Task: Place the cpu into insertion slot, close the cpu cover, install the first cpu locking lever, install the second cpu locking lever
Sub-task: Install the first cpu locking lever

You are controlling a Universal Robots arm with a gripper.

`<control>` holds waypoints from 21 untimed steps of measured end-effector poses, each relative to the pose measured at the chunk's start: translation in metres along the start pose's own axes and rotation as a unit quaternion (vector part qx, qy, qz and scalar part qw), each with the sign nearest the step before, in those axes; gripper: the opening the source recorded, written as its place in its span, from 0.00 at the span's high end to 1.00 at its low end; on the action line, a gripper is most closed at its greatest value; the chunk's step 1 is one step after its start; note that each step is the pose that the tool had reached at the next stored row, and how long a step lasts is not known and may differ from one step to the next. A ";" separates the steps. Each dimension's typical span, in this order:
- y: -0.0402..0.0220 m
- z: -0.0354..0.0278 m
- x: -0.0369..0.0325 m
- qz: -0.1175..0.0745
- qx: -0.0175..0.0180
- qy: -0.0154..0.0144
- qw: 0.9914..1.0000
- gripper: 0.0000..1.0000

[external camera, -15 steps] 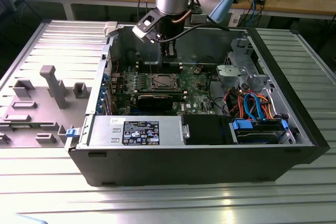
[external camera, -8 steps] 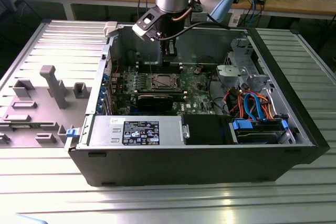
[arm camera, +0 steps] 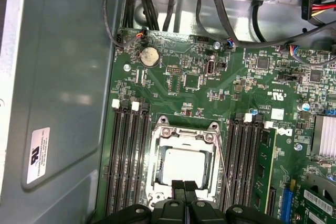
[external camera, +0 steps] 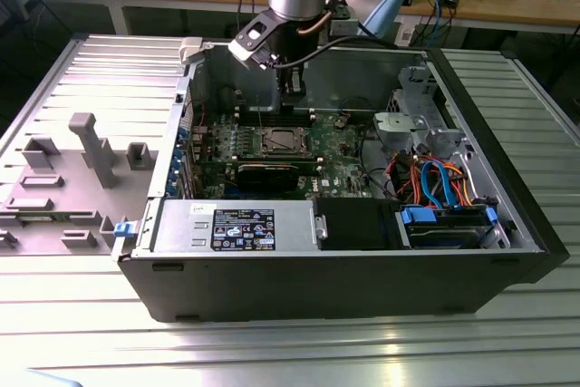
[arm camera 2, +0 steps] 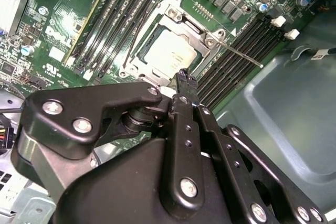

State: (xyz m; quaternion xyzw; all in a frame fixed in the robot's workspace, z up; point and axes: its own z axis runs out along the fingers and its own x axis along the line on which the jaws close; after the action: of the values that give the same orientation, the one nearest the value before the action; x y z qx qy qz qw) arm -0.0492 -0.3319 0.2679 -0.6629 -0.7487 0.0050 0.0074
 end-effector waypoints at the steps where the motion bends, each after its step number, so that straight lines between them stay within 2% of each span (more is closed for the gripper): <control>1: 0.0000 -0.0002 0.0000 0.000 0.000 0.000 1.000 0.89; 10: -0.0001 -0.0047 -0.0001 -0.004 0.000 0.000 1.000 0.89; 14: -0.0001 -0.0048 -0.0002 -0.028 -0.001 -0.001 1.000 0.89; 18: -0.0001 -0.0049 -0.0002 -0.056 -0.001 -0.001 0.998 0.89; 21: -0.0001 -0.0049 -0.0002 -0.060 -0.001 -0.001 0.998 0.89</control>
State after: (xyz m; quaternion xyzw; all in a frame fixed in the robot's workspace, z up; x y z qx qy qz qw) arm -0.0492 -0.3321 0.2727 -0.6170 -0.7869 0.0048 0.0065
